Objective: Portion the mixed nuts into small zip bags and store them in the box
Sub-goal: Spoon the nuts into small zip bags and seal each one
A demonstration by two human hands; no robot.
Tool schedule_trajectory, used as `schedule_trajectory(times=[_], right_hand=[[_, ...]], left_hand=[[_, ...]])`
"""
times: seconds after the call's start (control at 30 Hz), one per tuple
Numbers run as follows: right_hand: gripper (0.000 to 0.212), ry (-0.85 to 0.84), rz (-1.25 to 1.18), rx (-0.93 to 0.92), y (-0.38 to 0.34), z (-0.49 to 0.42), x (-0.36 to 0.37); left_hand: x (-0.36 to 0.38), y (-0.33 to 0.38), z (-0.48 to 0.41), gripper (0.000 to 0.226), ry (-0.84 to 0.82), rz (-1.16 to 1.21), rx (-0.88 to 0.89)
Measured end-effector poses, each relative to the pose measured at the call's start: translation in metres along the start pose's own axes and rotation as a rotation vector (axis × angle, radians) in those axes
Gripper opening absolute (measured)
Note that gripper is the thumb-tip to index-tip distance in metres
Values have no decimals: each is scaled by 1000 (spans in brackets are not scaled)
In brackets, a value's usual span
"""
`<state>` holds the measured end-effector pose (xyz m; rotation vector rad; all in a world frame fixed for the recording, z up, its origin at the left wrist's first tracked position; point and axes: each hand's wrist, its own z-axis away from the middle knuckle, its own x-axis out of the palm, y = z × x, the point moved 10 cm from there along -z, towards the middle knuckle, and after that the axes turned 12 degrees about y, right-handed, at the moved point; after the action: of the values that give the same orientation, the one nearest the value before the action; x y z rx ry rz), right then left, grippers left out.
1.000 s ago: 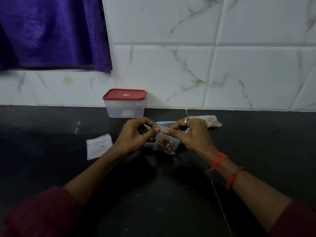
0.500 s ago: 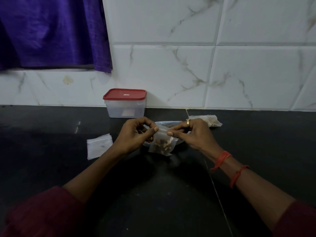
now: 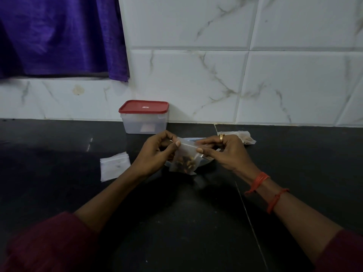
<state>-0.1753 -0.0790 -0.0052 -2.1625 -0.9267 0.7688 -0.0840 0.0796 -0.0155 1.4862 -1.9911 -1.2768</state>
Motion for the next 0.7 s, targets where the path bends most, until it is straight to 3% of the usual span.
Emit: schedule_trajectory(times=[0.2, 0.33, 0.5, 0.63, 0.7], right_hand=[[24, 31, -5, -13, -2, -6, -4], [22, 23, -64, 36, 1, -5, -2], [38, 49, -20, 53, -1, -1, -3], [69, 24, 24, 64, -1, 5, 6], [74, -5, 52, 64, 0, 7, 11]], left_hand=[[5, -4, 4, 34, -45, 76, -126], [16, -9, 10, 50, -161, -38, -95], [9, -9, 5, 35, -85, 5, -96], [4, 1, 4, 29, -5, 120, -102], [4, 1, 3, 29, 25, 172, -122]])
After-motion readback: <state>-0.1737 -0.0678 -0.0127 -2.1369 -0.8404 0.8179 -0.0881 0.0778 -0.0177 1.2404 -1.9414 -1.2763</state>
